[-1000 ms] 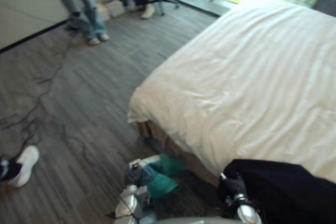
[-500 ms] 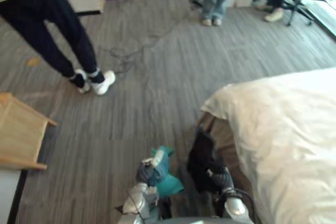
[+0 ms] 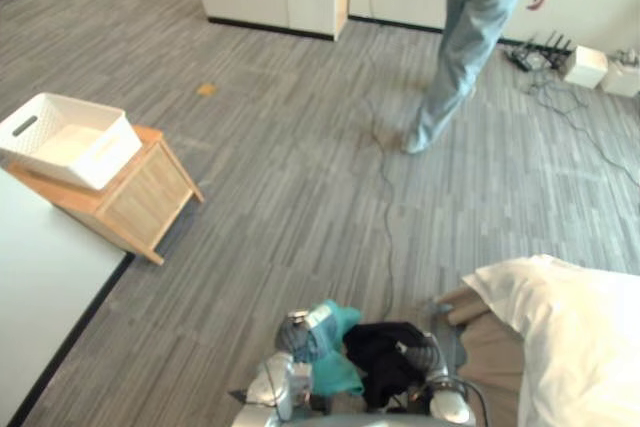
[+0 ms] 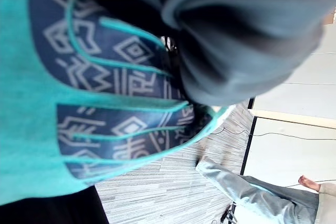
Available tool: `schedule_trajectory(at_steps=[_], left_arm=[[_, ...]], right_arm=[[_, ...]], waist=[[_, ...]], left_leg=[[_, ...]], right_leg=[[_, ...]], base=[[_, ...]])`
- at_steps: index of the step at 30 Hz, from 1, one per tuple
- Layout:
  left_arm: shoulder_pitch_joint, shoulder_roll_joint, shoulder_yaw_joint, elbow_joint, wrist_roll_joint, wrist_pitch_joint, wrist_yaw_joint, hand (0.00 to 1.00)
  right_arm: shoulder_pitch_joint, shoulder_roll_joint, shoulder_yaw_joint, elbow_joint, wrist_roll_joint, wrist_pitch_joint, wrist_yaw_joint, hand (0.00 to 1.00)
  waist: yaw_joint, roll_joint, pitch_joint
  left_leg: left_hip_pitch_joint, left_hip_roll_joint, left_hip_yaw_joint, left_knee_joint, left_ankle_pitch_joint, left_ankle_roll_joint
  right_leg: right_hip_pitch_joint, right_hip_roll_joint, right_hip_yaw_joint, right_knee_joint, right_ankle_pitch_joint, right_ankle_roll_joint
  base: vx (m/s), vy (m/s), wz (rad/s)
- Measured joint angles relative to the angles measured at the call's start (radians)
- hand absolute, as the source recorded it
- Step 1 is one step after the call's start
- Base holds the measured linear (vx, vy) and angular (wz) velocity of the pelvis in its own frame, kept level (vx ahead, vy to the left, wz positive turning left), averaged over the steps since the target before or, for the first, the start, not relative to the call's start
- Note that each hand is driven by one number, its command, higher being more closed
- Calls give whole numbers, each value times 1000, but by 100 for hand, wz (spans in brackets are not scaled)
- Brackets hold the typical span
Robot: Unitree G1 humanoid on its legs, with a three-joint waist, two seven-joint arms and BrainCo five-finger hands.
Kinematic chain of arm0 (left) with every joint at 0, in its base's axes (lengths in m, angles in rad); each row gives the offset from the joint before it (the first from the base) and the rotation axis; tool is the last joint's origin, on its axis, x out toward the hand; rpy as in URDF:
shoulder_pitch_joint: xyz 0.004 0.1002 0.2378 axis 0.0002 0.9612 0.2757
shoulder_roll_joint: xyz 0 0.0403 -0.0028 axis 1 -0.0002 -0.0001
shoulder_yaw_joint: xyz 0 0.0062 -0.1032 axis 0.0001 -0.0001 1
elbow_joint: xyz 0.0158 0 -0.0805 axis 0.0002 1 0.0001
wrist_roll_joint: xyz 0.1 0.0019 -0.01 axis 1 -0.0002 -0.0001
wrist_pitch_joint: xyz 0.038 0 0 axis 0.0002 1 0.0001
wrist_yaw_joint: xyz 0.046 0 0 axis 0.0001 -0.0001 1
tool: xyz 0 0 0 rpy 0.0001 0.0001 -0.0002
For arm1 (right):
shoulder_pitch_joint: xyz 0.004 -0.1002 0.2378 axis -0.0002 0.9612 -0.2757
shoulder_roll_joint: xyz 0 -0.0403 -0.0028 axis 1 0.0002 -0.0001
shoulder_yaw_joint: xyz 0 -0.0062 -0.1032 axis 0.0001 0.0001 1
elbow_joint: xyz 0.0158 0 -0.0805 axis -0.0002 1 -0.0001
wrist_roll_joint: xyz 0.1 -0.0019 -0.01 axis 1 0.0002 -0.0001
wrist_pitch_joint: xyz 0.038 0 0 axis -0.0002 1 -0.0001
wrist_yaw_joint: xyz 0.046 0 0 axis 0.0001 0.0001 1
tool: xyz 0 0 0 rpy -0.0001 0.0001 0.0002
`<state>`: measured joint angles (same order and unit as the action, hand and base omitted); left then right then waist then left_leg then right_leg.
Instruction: Tidy the bed and pick cloth on bed and put in laundry
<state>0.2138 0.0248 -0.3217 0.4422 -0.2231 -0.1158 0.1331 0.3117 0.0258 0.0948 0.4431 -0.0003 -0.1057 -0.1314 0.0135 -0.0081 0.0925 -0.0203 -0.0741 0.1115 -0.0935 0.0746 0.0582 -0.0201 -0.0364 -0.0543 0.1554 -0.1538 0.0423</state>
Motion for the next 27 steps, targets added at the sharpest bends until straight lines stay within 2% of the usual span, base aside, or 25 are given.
schedule_trajectory(at_steps=[4,7,9,11,12,13,14,15,17,19,20,21,22,23,24,25,26,27], left_arm=[[7,0,0,0,-3,4,-2,100],[5,0,0,4,-48,20,-24,100],[-2,1,1,23,-79,25,-37,100],[-4,-3,2,39,-119,46,-47,100],[4,-7,4,40,-142,57,-48,100],[7,-7,9,40,-155,66,-48,100],[7,-7,10,40,-182,74,-50,100],[-1,-5,12,37,-203,74,-54,100],[5,-17,18,25,-216,74,-67,100],[9,-27,17,15,-219,77,-68,100],[19,-32,18,-14,-219,80,-69,100],[36,-34,19,-54,-219,82,-71,100],[41,-35,19,-65,-219,82,-73,100],[42,-44,19,-85,-219,83,-77,100],[41,-48,19,-88,-219,84,-77,100],[34,-55,34,-95,-219,85,-78,100],[31,-50,54,-98,-219,84,-80,100],[25,-40,53,-98,-219,84,-82,100]], right_arm=[[12,-2,-3,0,6,2,9,100],[25,-9,-3,3,45,8,51,100],[30,-18,-2,5,80,23,75,100],[45,-50,1,4,121,37,105,100],[47,-69,2,3,137,42,118,100],[54,-79,1,3,150,45,123,100],[70,-84,-1,-1,161,49,134,100],[72,-97,-11,2,169,53,135,100],[61,-103,-21,4,169,67,135,100],[46,-107,-21,3,169,71,138,100],[40,-111,-19,3,168,72,147,100],[31,-113,-18,3,168,73,157,100],[27,-113,-16,3,168,74,157,100],[25,-114,-17,2,168,74,158,100],[20,-114,-20,0,168,75,158,100],[13,-105,-17,-4,166,78,159,100],[10,-84,-20,-5,164,79,167,100],[7,-72,-20,-8,161,77,171,100]], waist=[[0,1,1],[-5,9,-2],[-3,9,-1],[-2,34,21],[1,52,37],[1,56,46],[-9,58,47],[-21,62,48],[-20,52,53],[0,47,59],[4,47,59],[5,45,60],[7,39,59],[8,25,56],[5,20,57],[5,11,63],[20,-20,80],[30,-29,78]], left_leg=[[30,4,26,0,-8,-11],[59,8,37,7,-28,-29],[19,17,42,105,-87,-34],[-44,51,54,295,-208,-65],[-49,76,74,378,-271,-91],[-49,97,99,418,-308,-103],[-57,135,145,478,-346,-139],[-97,150,152,547,-348,-155],[-174,149,196,590,-350,-138],[-235,143,265,556,-346,-136],[-261,140,314,488,-320,-111],[-276,129,348,410,-249,-74],[-274,124,357,403,-199,-47],[-259,102,369,419,-195,32],[-265,100,372,445,-215,50],[-267,117,382,535,-229,80],[-272,153,379,670,-255,115],[-271,132,381,676,-284,66]], right_leg=[[29,3,22,-6,1,-1],[67,5,33,-18,3,-5],[75,6,33,-18,3,-7],[111,35,31,-20,-15,-29],[145,44,29,-25,-31,-44],[166,51,28,-33,-38,-54],[200,50,24,-58,-47,-70],[212,45,0,-68,-50,-79],[212,13,-27,-69,-68,-74],[212,-26,-30,-76,-90,-57],[222,-46,-33,-86,-107,-44],[234,-66,-32,-90,-131,-21],[241,-80,-29,-89,-144,-10],[245,-105,-26,-81,-148,22],[248,-113,-23,-67,-144,29],[250,-134,-1,-10,-125,55],[242,-130,24,101,-95,67],[224,-129,26,190,-91,81]], base=[[7,-6,-17],[13,-37,-16],[-5,-59,-4],[-27,-86,-13],[7,-79,-14],[65,-49,14],[116,-30,56],[126,-18,74],[157,21,54],[257,81,14],[356,137,4],[406,155,0],[498,160,-11],[443,119,-8],[603,158,-2],[597,156,-12],[579,173,-20],[507,239,1]])
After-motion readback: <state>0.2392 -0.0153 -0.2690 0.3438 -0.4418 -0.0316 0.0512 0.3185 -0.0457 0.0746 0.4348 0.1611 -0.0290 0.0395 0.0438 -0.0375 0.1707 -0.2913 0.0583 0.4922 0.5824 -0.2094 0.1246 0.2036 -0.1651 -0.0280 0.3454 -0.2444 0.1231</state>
